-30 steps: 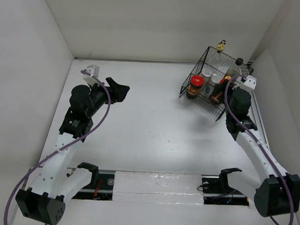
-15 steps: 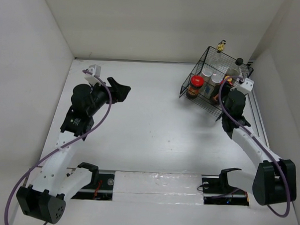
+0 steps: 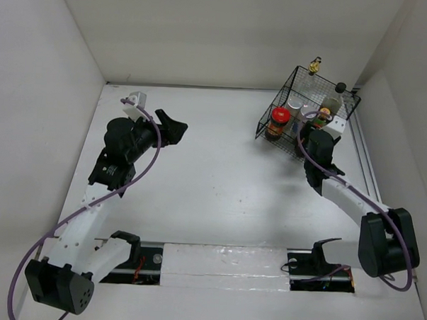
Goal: Organize the condiment bottles
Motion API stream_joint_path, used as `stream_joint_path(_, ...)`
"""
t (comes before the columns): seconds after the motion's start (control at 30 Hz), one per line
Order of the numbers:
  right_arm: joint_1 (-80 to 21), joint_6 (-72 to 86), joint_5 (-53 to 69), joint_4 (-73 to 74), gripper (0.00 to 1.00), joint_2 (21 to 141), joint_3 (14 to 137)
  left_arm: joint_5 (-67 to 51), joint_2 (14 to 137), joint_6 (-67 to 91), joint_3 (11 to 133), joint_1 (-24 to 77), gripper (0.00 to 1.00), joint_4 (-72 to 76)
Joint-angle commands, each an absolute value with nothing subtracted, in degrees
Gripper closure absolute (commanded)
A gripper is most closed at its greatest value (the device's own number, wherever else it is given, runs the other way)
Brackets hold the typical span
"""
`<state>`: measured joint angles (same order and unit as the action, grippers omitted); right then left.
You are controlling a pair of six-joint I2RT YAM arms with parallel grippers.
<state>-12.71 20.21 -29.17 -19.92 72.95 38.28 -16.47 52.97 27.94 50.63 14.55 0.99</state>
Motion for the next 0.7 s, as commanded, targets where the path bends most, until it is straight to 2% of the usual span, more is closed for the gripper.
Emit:
stream_joint_path(0.0,-14.1,23.5,-30.8,-25.8,0.44,73.3,41.0,-16.5,53.8,27.8,51.5,14.6,0.24,2.3)
stream_joint_path(0.2,-15.4,24.6,-31.3,-24.0,0.39,74.5,41.0,-17.2,54.3,27.8,52.0,14.6,0.19,1.8)
stream_joint_path(0.23,-15.4,24.6,-32.0,-24.0,0.32,74.5,41.0,-17.2,54.3,27.8,52.0,14.6,0.19,1.8)
stream_joint_path(0.33,-16.0,24.6,-33.0,-21.8,0.17,73.7,42.1,-17.2,54.8,27.8,52.0,14.6,0.14,1.8)
stream_joint_path(0.4,-16.0,24.6,-33.7,-20.6,0.01,72.1,42.6,-17.9,54.8,27.8,52.0,14.6,0.1,1.8)
stream_joint_path(0.67,-18.5,23.6,-32.3,-14.1,0.0,61.6,45.5,-17.9,55.4,27.8,52.6,14.6,0.03,1.2)
